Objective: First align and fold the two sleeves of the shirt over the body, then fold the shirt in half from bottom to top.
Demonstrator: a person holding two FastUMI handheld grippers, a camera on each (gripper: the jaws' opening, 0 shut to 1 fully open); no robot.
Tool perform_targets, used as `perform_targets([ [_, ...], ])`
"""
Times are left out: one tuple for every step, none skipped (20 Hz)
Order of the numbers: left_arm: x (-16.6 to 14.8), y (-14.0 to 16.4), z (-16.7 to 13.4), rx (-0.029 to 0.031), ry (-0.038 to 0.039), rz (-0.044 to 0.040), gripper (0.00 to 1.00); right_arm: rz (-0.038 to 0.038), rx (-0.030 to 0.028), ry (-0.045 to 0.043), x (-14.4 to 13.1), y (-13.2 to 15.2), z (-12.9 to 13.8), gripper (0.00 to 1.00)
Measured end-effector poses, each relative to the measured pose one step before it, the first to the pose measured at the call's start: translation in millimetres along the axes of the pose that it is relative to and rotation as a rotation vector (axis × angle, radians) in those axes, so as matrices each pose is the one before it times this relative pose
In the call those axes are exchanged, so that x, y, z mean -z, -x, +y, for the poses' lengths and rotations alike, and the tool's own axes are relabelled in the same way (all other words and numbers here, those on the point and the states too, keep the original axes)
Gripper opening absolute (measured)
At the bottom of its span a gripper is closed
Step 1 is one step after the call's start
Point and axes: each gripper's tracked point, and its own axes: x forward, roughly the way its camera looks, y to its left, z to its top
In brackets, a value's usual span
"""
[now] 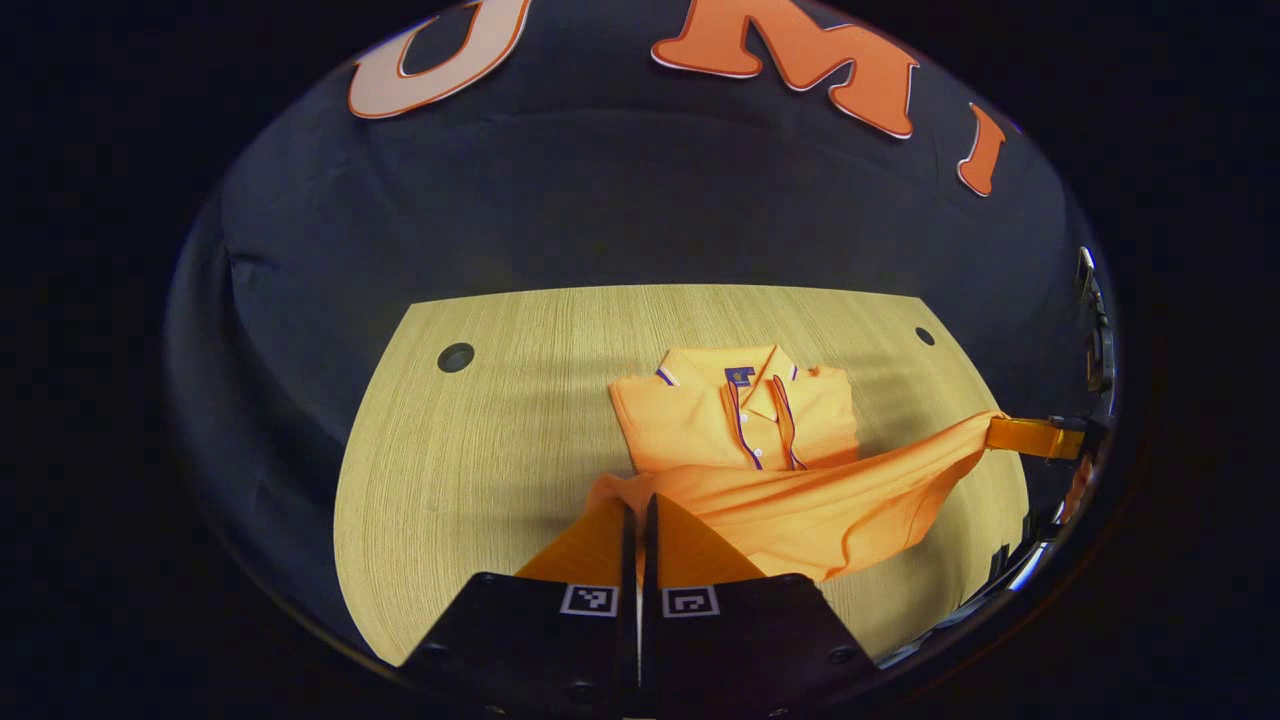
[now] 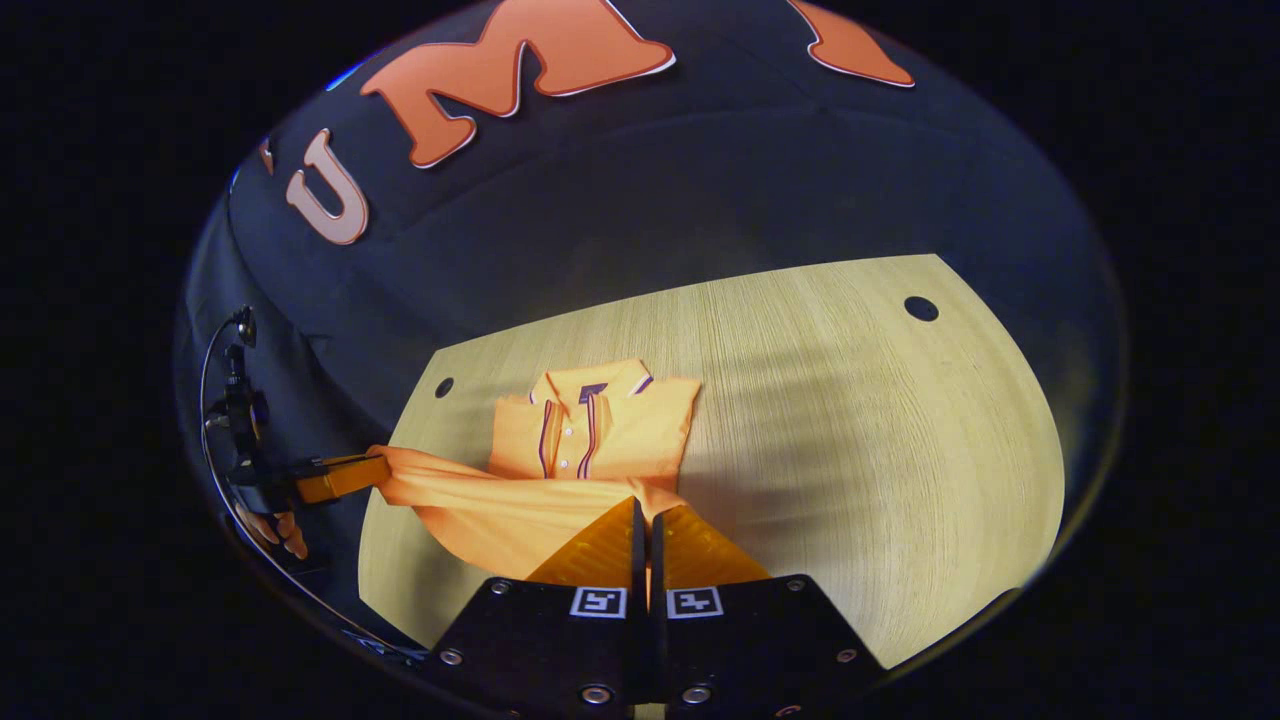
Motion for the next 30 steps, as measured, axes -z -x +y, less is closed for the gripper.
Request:
perform_targets([
  [-4.73, -7.12, 2.11, 0.00567, 0.00537, 0.00015, 0.02, -0.00257, 0.01, 0.00281, -6.31, -7.68, -1.07, 0.01],
  [-5.5, -8.69, 2.19, 0.00513, 0.00498, 0.0036, 0.02, 0.00307, 0.00686, 0.00496, -5.27, -8.02, -0.16, 0.01],
  [-4.67, -8.66, 2.63, 0.00419, 0.00222, 0.00428, 0.02, 0.00018, 0.01, -0.00027, -5.21, -7.91, -1.19, 0.01],
  [-4.39, -9.54, 2.52, 0.00362, 0.00274, 0.00533, 0.02, 0.00718, 0.00217, -0.0035, -3.64, -8.09, 0.34, 0.01],
  [-5.1, -8.41, 2.8, 0.00334, 0.00145, 0.00316, 0.01, 0.00621, 0.00614, -0.00575, -4.98, -8.24, 0.04, 0.01],
  [-5.5, -9.56, 1.6, 0.00197, 0.0017, 0.00385, 0.02, 0.01, 0.00041, -0.00187, -2.43, -7.73, 0.88, 0.01],
  [-4.54, -8.72, 0.96, 0.00559, 0.00307, 0.00467, 0.02, -0.0057, 0.00938, -0.00065, -5.82, -8.09, -4.19, 0.01],
  [-4.87, -8.11, 3.33, 0.00228, 0.00129, 0.00151, 0.02, 0.0021, 0.00392, 0.00061, -6.23, -8.4, -0.09, 0.01],
  [-6.04, -8.17, 2.11, 0.00433, 0.00561, -0.00108, 0.02, -0.00377, 0.00511, -0.0031, -6.46, -7.46, -0.65, 0.01],
  [-6.39, -8.37, 1.94, 0.00658, 0.00473, -0.0029, 0.02, 0.00605, 0.00171, -0.003, -5.02, -8.56, 0.5, 0.01],
  [-5.42, -9.57, 0.59, 0.00519, 0.00215, -0.0005, 0.02, 0.00285, 0.00622, -0.00518, -4.45, -8.6, -1.36, 0.0],
  [-3.99, -10.35, 0.08, 0.00598, -0.00181, 0.00356, 0.02, 0.00926, 0.00353, -0.00388, -3.54, -9.63, -1.33, 0.01],
  [-2.03, -9.78, 0.8, 0.00574, 0.00116, 0.01655, 0.01, 0.0115, 0.00701, -0.00253, -1.32, -9.62, -1.67, 0.01],
  [-2.19, -7.34, -0.92, 0.01521, -0.00025, 0.00773, 0.02, 0.01329, 0.00635, -0.00234, -1.1, -11.17, -2.46, 0.01],
  [-3.54, -8.07, 0.64, 0.01798, 0.00471, 0.00621, 0.01, 0.01658, 0.0055, -0.00092, 0.59, -10.48, -2.11, 0.01],
  [2.35, -6.68, 3.23, 0.01218, 0.00655, 0.02674, 0.01, 0.00742, 0.01282, -0.00363, -0.87, -6.77, -4.34, 0.01],
  [2.59, -8.92, 1.22, 0.0236, 0.02199, 0.0215, 0.01, 0.01538, 0.0055, -0.01201, -0.06, -8.41, -3.5, 0.01],
  [6.14, -7.73, 2.33, 0.01745, 0.02753, 0.03529, 0.02, 0.015, -0.00046, -0.01951, 1.41, -9.57, -2.11, 0.01],
  [1.58, -7.85, 4.3, 0.01472, 0.02343, 0.01149, 0.02, 0.011, -0.0052, -0.01807, -0.56, -5.93, -0.71, 0.01],
  [-2.63, -7.18, 4.75, 0.00885, 0.0218, -0.00378, 0.02, 0.00251, 0.00221, -0.01068, -1.63, -4.67, -3.08, 0.01],
  [-2.32, -5.16, 2.28, 0.00357, 0.01788, -0.0042, 0.02, 0.00018, -0.00272, -0.00389, -0.83, -6.62, 0.67, 0.01],
  [0.19, -2.66, 1.96, -0.00191, 0.01841, -0.00086, 0.02, 0.00092, 0.00109, -0.0045, -0.89, -5.26, 0.64, 0.01],
  [0.14, -4.72, -0.02, 0.00268, 0.01328, 0.00916, 0.03, 0.00939, 0.01121, -0.00899, 2.2, -7.08, 0.24, 0.01],
  [1.92, -4.96, -1.72, 0.00265, 0.0096, 0.01295, 0.04, 0.01282, 0.01201, -0.01476, 2.1, -3.58, -0.76, 0.01],
  [0.51, -2.19, -0.39, -0.00473, 0.00091, 0.01008, 0.05, 0.0018, 0.00385, -0.01337, -1.19, -0.01, 0.22, 0.02],
  [3.01, -5.02, -2.96, 0.00249, 0.00089, 0.00766, 0.12, -0.00301, 0.00248, -0.00758, -1.24, -2.1, 0.0, 0.04],
  [0.63, -5.47, -3.37, 0.01096, -0.0003, -0.00539, 0.24, -0.00846, -0.00428, -0.00221, -1.87, 0.0, 0.97, 0.06],
  [-8.16, 5.61, -2.25, 0.01025, 0.00039, -0.02236, 0.36, -0.01253, -0.001, 0.00184, -2.6, -1.22, -1.22, 0.11],
  [-6.6, -1.13, -4.08, 0.01464, 0.00051, -0.03084, 0.34, -0.00733, 0.00258, 0.00001, -2.94, -0.28, -1.52, 0.16],
  [-5.48, 1.8, -4.12, 0.01563, -0.00366, -0.01971, 0.54, -0.01175, 0.00409, -0.00172, -1.97, 3.2, -2.61, 0.21],
])
